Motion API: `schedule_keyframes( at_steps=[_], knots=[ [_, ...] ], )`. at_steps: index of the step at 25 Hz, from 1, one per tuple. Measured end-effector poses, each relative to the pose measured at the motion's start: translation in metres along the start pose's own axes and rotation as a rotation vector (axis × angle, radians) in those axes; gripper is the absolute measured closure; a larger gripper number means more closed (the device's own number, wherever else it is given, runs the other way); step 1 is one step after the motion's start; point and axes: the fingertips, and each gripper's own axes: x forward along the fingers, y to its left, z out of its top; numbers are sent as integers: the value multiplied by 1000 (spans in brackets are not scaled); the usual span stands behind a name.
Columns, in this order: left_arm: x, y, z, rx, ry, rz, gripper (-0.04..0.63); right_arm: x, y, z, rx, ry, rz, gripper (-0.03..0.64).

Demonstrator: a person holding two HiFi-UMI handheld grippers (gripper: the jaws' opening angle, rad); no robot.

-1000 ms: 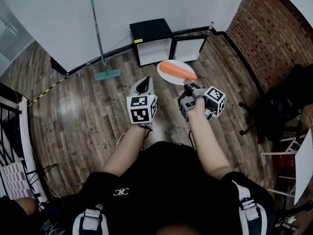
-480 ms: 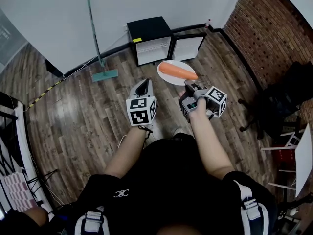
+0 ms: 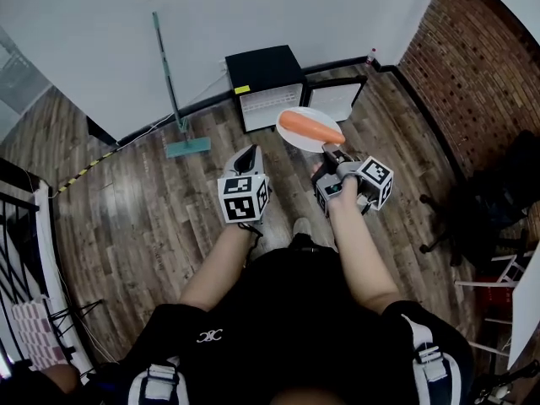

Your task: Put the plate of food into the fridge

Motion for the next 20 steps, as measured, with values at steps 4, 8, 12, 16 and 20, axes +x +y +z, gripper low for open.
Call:
schedule_keyframes(
  at_steps=[4, 8, 12, 16, 20],
  knots=[
    [46, -18, 31, 17, -14, 2, 598, 33, 18, 37, -14, 30, 5, 581],
    [87, -34, 45, 26, -16, 18, 598, 59, 19, 74, -5, 52, 12, 581],
    [115, -39, 37, 30, 17, 30, 598, 74, 10, 102, -24, 56, -7, 580],
    [155, -56, 39, 29, 65, 42, 598, 90, 14, 141, -4, 63, -3, 580],
    [175, -68, 33, 41, 101, 44, 598, 99, 6, 158, 19, 78, -13, 580]
  ],
)
